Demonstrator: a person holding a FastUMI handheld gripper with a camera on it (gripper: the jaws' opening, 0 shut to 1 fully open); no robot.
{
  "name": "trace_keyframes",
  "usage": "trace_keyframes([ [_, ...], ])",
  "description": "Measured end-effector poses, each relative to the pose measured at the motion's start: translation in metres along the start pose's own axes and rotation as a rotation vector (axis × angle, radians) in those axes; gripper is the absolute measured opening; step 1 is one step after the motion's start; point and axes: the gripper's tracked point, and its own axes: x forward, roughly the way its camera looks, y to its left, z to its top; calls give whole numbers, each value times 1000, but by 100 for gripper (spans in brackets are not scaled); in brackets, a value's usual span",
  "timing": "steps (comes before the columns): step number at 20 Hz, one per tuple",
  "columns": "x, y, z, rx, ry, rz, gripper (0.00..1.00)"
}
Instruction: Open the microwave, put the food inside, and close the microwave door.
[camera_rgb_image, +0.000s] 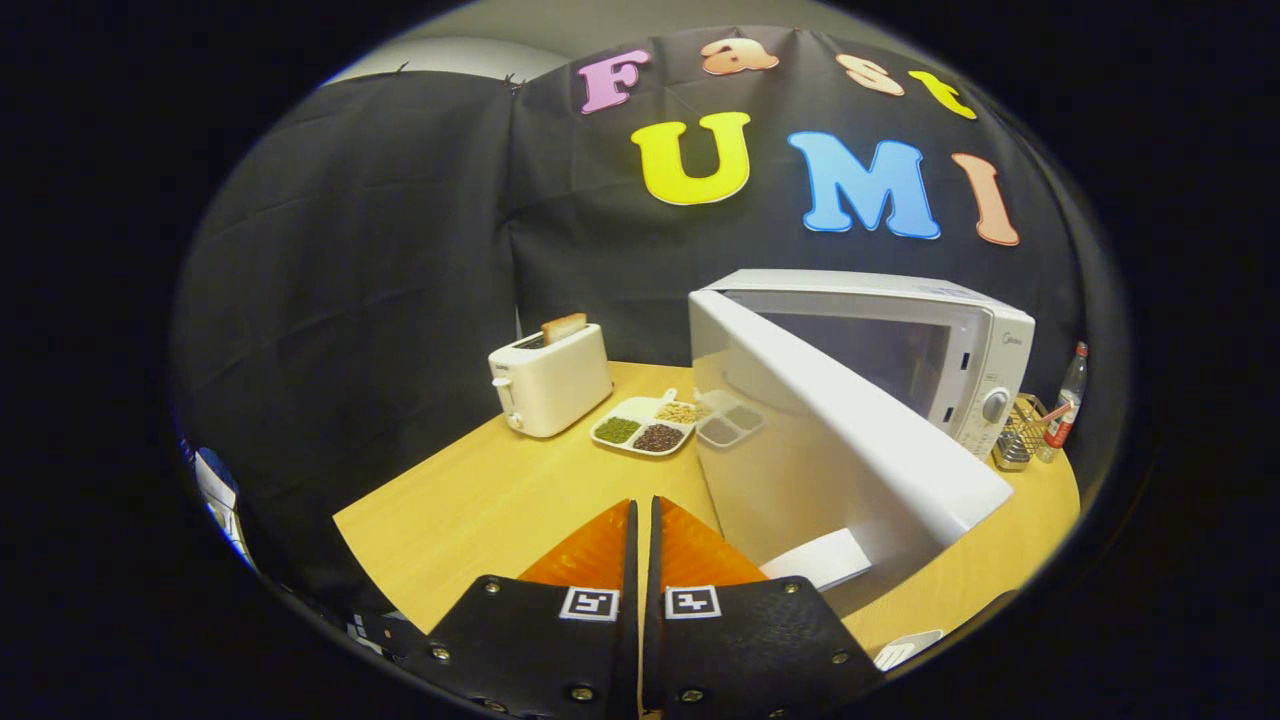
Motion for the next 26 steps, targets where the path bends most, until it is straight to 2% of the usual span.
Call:
trace_keyframes([
  [10,18,-106,20,47,-9,-141,3],
  [26,75,-203,50,71,-36,-264,3],
])
